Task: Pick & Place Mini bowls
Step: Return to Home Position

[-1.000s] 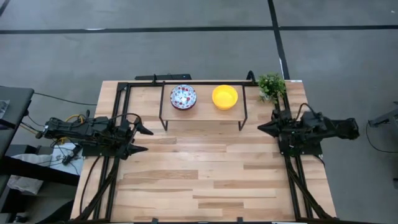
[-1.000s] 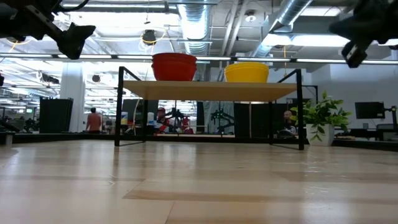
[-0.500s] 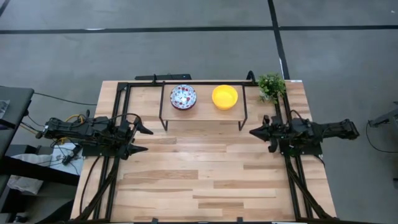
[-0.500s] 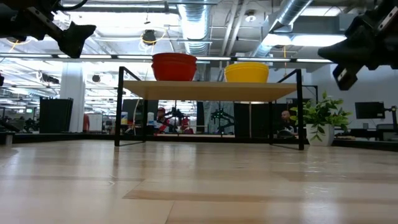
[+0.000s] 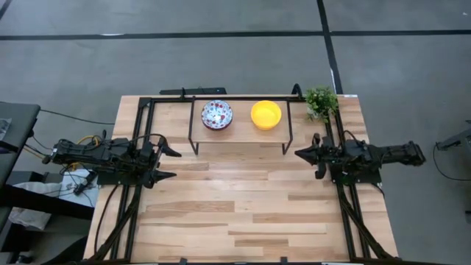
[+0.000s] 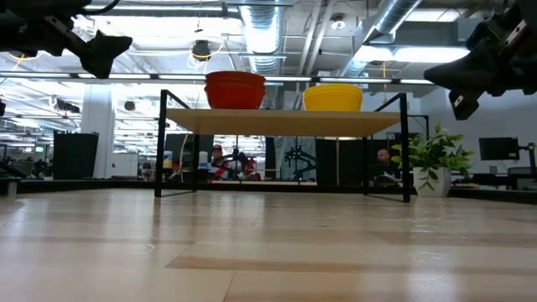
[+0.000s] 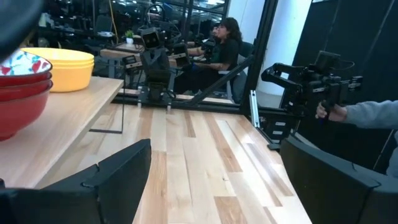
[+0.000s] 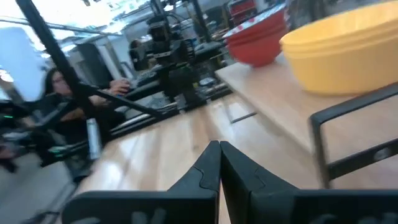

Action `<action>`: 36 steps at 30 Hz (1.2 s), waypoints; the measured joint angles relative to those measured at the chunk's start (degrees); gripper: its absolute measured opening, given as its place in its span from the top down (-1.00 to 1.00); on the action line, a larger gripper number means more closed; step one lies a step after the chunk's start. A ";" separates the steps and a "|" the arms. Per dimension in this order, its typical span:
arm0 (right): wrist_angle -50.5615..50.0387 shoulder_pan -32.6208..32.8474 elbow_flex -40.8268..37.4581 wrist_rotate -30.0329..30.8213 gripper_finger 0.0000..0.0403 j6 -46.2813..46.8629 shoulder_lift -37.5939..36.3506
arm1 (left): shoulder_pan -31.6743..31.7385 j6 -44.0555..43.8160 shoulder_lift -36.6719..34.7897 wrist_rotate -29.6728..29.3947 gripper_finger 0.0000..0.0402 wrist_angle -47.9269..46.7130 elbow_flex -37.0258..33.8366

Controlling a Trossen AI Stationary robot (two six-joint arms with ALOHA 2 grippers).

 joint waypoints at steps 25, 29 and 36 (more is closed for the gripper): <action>-1.01 -0.94 0.02 -7.10 1.00 -11.41 0.46 | 0.02 2.16 3.11 0.25 -0.77 -0.06 0.00; -0.95 -0.94 0.02 -7.12 1.00 -11.33 0.46 | 0.02 1.71 4.32 0.25 -0.77 1.14 -0.02; -0.92 -0.94 0.00 -7.18 1.00 -10.80 0.46 | 0.02 1.90 4.11 0.27 -0.77 4.55 -0.02</action>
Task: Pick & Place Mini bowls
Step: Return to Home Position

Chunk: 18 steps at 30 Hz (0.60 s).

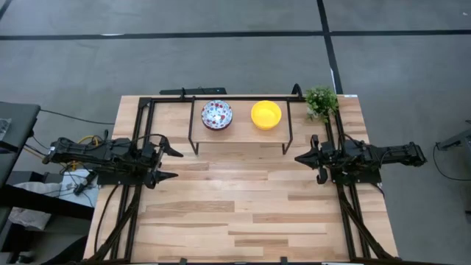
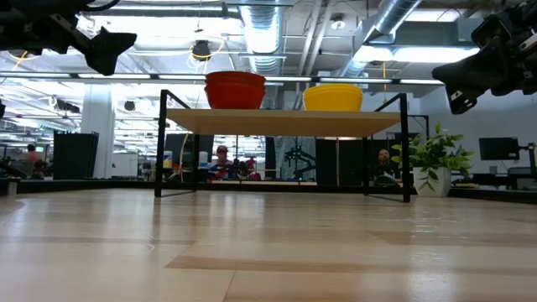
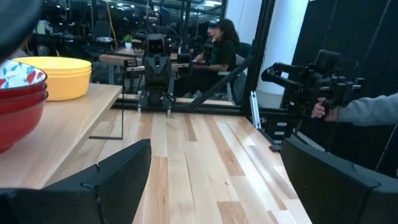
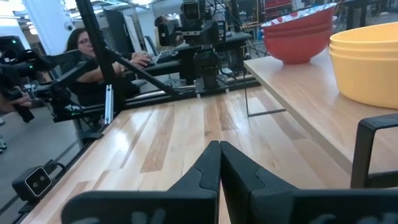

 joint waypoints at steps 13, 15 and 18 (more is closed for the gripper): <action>-0.13 0.00 0.00 -0.15 1.00 -0.44 0.00 | -0.02 2.01 -0.85 0.00 -0.77 -0.26 0.00; -0.13 0.00 0.00 -0.15 1.00 -0.66 0.00 | -0.01 2.11 -1.57 0.55 -0.77 -0.32 0.00; -0.13 0.00 0.00 -0.15 1.00 -1.05 0.00 | -0.01 3.06 -2.92 0.85 -0.77 -0.64 0.00</action>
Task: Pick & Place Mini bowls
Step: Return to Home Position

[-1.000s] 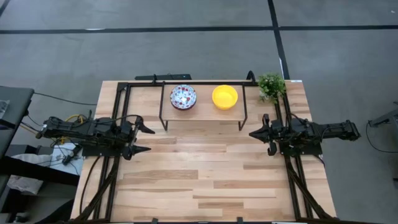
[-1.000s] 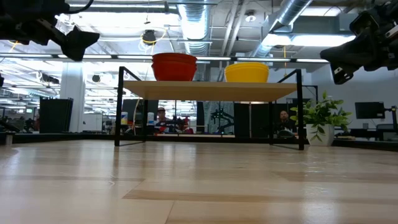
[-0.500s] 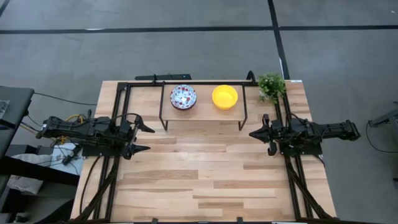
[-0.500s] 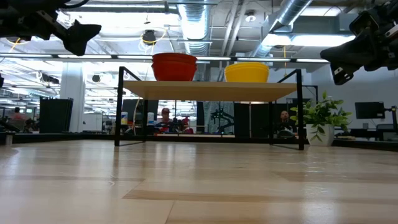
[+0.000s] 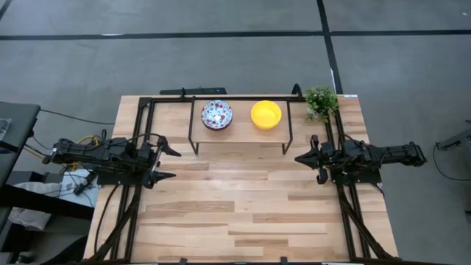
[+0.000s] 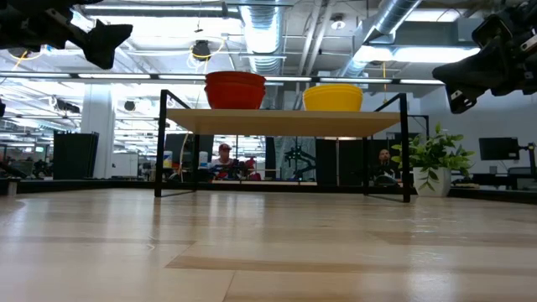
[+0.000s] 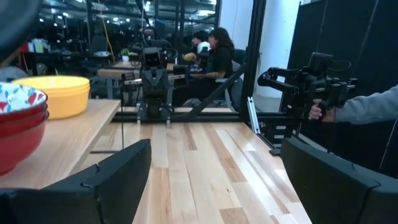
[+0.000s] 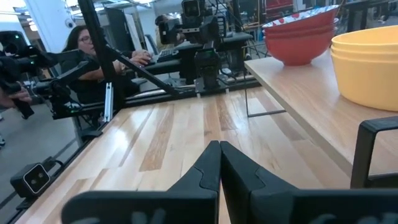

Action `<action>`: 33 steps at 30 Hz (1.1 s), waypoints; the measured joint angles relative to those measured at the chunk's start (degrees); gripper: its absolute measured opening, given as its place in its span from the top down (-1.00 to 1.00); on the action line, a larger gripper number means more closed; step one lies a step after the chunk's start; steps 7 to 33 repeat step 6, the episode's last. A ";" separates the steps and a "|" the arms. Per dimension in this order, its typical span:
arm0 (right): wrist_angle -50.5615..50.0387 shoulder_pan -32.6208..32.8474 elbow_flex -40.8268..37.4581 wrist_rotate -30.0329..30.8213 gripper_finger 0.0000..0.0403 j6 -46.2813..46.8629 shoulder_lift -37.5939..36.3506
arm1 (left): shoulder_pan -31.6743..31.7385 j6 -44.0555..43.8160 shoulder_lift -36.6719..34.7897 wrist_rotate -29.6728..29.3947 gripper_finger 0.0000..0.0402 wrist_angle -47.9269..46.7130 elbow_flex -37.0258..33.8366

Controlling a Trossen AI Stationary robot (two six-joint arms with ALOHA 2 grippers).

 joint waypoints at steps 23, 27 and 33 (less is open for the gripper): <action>-0.02 0.00 -0.01 0.02 1.00 0.00 0.00 | 0.01 0.18 -0.40 0.00 -0.77 -0.03 0.00; -0.02 0.00 -0.01 0.02 1.00 0.00 0.00 | 0.01 0.18 -0.40 0.00 -0.77 -0.03 0.00; -0.02 0.00 -0.01 0.02 1.00 0.00 0.00 | 0.01 0.18 -0.40 0.00 -0.77 -0.03 0.00</action>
